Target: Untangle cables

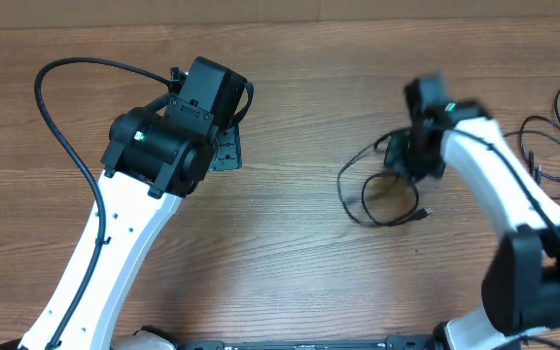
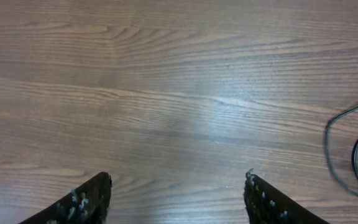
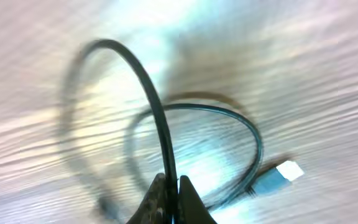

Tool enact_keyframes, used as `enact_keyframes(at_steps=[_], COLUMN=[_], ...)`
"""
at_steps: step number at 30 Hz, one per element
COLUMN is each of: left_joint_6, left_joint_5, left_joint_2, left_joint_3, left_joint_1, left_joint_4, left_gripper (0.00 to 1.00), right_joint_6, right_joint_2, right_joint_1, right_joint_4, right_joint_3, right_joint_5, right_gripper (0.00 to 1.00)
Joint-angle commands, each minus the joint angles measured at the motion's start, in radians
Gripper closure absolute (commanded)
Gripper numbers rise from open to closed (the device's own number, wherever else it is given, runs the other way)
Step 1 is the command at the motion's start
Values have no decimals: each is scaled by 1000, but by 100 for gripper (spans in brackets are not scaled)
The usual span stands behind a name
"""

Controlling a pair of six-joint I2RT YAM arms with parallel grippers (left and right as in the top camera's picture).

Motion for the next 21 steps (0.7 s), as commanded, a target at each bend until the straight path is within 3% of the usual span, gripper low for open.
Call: enact_keyframes(at_steps=[1,4,11,21], left_joint_6=[-17,-17,-17,-17], left_joint_5=[-21,-21,-21,-21], left_joint_2=[10,10,10,10], left_joint_3=[5,5,5,5], left_joint_1=[5,5,5,5], left_joint_4=[2,1,1,2], left_gripper=[31,30,29,29], right_joint_6=[-49,-35,147,162], right_joint_2=[-116,-137,-141,-133], right_joint_1=[-2,-2,-97,-411], right_joint_4=[-53,-106,-227,-220], right_joint_3=[229,387,643,689], right_joint_5=[84,264,786,666], right_gripper=[96,96,96,96])
